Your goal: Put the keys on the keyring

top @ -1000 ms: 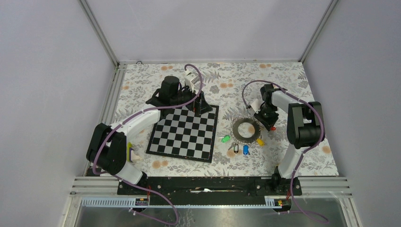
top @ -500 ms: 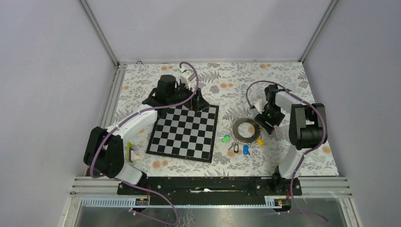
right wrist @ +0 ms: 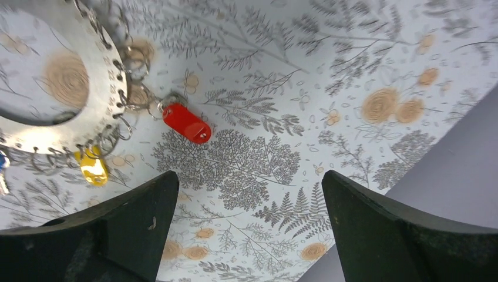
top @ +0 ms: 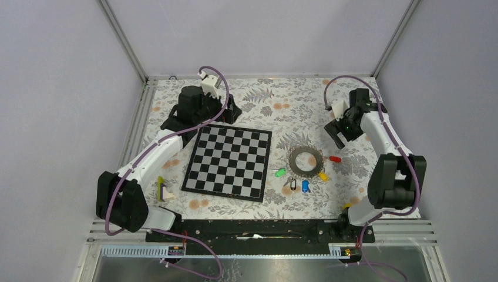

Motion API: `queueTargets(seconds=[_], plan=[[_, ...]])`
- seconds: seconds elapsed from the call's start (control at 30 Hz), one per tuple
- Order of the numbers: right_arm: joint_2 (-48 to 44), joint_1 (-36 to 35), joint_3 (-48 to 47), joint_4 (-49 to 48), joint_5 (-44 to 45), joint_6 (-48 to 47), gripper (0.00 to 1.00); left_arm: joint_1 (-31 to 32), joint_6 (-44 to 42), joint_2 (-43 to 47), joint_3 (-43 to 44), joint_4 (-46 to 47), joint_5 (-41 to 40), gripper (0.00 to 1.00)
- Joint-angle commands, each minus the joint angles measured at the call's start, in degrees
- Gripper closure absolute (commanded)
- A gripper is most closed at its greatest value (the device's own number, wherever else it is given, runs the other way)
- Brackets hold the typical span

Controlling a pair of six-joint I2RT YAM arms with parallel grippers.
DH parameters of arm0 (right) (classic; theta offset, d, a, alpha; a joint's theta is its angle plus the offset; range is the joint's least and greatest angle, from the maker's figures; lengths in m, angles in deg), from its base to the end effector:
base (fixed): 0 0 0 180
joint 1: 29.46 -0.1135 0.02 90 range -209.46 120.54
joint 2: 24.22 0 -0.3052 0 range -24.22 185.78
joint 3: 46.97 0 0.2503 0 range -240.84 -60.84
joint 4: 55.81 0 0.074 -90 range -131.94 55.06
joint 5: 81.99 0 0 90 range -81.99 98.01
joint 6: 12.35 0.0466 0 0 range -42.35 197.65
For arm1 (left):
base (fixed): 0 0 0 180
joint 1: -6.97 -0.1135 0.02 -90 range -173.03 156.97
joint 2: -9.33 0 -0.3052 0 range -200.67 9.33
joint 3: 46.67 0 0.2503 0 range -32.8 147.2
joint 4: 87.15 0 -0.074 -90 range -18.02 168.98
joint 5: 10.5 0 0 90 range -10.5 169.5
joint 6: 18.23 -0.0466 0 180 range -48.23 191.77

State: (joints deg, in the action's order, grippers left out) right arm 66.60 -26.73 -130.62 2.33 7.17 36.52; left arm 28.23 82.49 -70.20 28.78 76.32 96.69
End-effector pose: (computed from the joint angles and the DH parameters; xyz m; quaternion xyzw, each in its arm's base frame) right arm 0.3227 -0.0147 0.2779 -0.3227 0.9220 -0.0732 0.2010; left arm 0.2980 -0.1307 0.3541 0.1594 0.8017 -0.2732 0.5072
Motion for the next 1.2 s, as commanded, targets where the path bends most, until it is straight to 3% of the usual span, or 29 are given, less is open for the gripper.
queueTargets(seconds=[0.0, 0.17, 0.4, 0.67, 0.87, 1.17], plan=[[-6.3, 0.0, -4.0, -1.4, -3.7, 6.8, 0.0, -0.4, -6.6, 4.3, 4.7, -2.0, -8.9, 0.01], [-11.9, 0.0, -4.1, -5.4, -1.6, 12.2, 0.0, -0.7, -12.0, 7.8, 4.6, -4.0, -14.4, 0.01], [-25.1, 0.0, 2.1, -18.2, 0.2, 24.4, 0.0, -5.2, -11.4, 13.9, -0.5, -5.2, -14.0, 0.01], [-35.3, 0.0, 12.5, -27.4, -9.1, 31.5, 0.0, -7.4, -11.5, 20.8, -4.6, -8.5, -16.2, 0.01], [-39.8, 0.0, 19.3, -33.8, -17.9, 34.9, 0.0, -7.6, -11.6, 29.8, -17.1, -0.4, -19.8, 0.01], [-42.2, 0.3, 22.0, -34.8, -24.2, 38.8, 0.0, -8.1, -8.6, 35.0, -23.5, 2.4, -20.5, 0.01]])
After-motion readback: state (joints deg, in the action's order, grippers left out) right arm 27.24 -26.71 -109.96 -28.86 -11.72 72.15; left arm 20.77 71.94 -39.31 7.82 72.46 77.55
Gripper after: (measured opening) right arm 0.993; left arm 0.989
